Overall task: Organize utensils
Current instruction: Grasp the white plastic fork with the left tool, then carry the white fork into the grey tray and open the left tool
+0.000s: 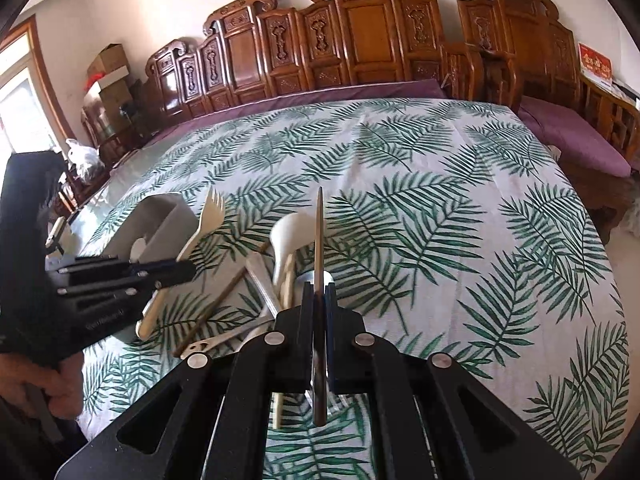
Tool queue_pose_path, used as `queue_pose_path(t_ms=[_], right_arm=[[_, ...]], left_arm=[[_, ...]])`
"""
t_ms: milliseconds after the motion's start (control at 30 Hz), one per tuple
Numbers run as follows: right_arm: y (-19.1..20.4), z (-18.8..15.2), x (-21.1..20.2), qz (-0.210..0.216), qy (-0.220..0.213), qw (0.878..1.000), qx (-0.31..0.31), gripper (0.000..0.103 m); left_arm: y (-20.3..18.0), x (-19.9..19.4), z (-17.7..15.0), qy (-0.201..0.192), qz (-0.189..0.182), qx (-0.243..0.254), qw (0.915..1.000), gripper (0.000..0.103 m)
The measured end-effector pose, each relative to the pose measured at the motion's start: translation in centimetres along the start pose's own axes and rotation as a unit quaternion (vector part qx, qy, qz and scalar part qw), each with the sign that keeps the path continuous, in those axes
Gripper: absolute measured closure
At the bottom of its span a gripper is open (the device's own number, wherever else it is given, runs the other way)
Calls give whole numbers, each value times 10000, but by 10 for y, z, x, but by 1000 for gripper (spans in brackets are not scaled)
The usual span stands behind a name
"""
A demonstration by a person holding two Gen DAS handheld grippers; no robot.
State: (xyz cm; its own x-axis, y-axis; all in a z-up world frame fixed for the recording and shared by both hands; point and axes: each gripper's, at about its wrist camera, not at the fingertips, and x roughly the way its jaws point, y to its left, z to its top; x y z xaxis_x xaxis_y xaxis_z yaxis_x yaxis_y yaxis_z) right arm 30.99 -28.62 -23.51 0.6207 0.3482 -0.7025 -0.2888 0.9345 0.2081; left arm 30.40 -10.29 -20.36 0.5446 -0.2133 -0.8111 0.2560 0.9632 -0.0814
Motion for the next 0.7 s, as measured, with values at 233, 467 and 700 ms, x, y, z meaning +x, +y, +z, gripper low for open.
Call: queue_pose_path(t_ms=[233, 467, 700], right_arm=[[25, 0, -3, 113, -33, 9997, -223, 97], [49, -2, 1, 209, 12, 9989, -431, 97], [68, -2, 3, 317, 13, 9977, -592, 97]], left_arm=[[16, -20, 2, -133, 95, 77, 9998, 100], [38, -33, 1, -186, 223, 47, 9996, 100], [65, -43, -4, -168, 375, 12, 9992, 100]])
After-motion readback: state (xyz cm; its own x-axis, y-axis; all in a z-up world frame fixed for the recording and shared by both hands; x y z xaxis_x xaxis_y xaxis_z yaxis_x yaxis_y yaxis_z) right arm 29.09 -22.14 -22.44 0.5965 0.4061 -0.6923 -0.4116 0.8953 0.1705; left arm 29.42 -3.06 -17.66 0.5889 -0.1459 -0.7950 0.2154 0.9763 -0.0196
